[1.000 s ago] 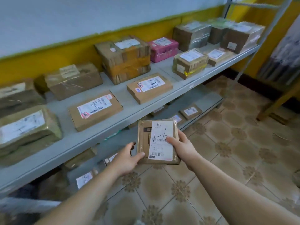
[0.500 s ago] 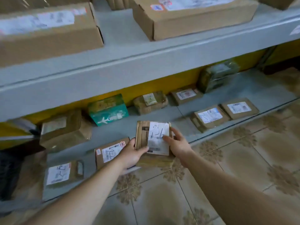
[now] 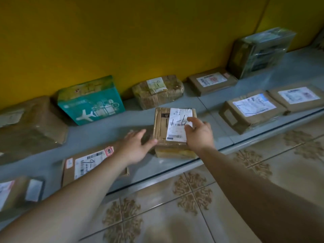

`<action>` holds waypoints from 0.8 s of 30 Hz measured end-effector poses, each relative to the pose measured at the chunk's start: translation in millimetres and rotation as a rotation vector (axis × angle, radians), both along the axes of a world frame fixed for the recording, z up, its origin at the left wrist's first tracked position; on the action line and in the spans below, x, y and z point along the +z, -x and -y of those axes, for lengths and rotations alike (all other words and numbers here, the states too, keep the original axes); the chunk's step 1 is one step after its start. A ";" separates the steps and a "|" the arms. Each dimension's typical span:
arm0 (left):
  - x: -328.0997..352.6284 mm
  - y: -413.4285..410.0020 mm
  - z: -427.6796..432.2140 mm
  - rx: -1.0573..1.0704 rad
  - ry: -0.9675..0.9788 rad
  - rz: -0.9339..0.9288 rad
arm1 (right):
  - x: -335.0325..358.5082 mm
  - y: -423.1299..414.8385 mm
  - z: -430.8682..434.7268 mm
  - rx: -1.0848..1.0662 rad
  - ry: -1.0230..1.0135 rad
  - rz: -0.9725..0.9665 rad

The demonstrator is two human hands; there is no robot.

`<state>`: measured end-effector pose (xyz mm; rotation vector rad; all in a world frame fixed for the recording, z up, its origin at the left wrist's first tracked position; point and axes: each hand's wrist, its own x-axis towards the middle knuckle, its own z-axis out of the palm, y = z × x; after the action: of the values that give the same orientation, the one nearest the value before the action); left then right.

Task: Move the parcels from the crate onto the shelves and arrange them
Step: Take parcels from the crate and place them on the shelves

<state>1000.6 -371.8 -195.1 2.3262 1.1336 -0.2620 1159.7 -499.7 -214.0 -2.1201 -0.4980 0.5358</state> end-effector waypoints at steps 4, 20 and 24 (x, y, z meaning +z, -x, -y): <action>-24.9 45.8 -36.7 -0.059 -0.287 -0.288 | -4.7 4.0 -9.4 -0.028 0.001 0.050; -81.9 75.5 -43.4 -0.029 -0.359 -0.176 | 7.4 39.9 -28.0 0.291 0.542 0.366; -83.3 76.5 -43.0 -0.023 -0.368 -0.162 | 25.8 16.9 -14.2 0.513 0.460 0.635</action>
<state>924.0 -328.8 -278.3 2.6806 1.3266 -0.2727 1142.7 -485.6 -188.3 -2.6029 -1.4141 0.2488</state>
